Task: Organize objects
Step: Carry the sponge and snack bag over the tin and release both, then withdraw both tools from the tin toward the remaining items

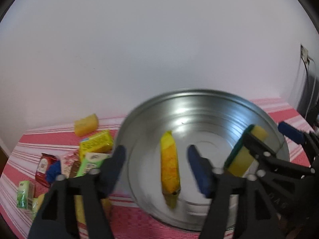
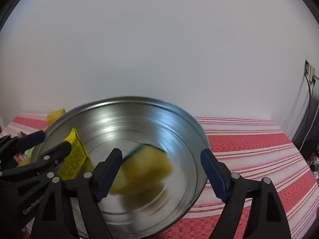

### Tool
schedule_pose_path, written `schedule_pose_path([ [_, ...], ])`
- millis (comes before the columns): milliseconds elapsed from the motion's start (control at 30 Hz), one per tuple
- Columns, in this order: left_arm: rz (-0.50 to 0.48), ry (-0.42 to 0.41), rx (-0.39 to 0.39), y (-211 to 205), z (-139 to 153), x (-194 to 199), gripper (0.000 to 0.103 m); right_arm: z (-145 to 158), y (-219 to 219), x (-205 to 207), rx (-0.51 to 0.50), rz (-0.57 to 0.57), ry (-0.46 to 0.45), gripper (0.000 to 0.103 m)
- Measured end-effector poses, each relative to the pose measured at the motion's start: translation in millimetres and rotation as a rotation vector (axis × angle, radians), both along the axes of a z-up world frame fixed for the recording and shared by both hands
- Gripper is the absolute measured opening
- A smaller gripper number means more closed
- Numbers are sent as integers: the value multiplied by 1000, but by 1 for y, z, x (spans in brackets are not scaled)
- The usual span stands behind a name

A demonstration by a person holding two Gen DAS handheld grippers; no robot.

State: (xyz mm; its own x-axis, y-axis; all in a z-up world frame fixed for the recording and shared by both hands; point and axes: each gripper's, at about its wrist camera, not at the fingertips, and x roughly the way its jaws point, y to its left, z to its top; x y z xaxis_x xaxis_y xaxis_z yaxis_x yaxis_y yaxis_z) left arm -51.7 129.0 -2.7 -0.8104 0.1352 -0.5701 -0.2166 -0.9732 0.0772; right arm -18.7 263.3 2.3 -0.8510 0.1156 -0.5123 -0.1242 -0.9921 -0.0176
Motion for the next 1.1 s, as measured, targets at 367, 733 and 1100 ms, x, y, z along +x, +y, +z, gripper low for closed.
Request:
schedule_pose_path([
  [367, 48, 70, 43, -22, 14, 11, 103, 8, 21, 10, -115, -51, 113, 85],
  [733, 86, 80, 66, -54, 14, 28, 103, 2, 19, 24, -148, -91, 154, 85],
  [1100, 116, 91, 60, -91, 8, 44, 103, -1, -4, 39, -137, -102, 194, 85],
])
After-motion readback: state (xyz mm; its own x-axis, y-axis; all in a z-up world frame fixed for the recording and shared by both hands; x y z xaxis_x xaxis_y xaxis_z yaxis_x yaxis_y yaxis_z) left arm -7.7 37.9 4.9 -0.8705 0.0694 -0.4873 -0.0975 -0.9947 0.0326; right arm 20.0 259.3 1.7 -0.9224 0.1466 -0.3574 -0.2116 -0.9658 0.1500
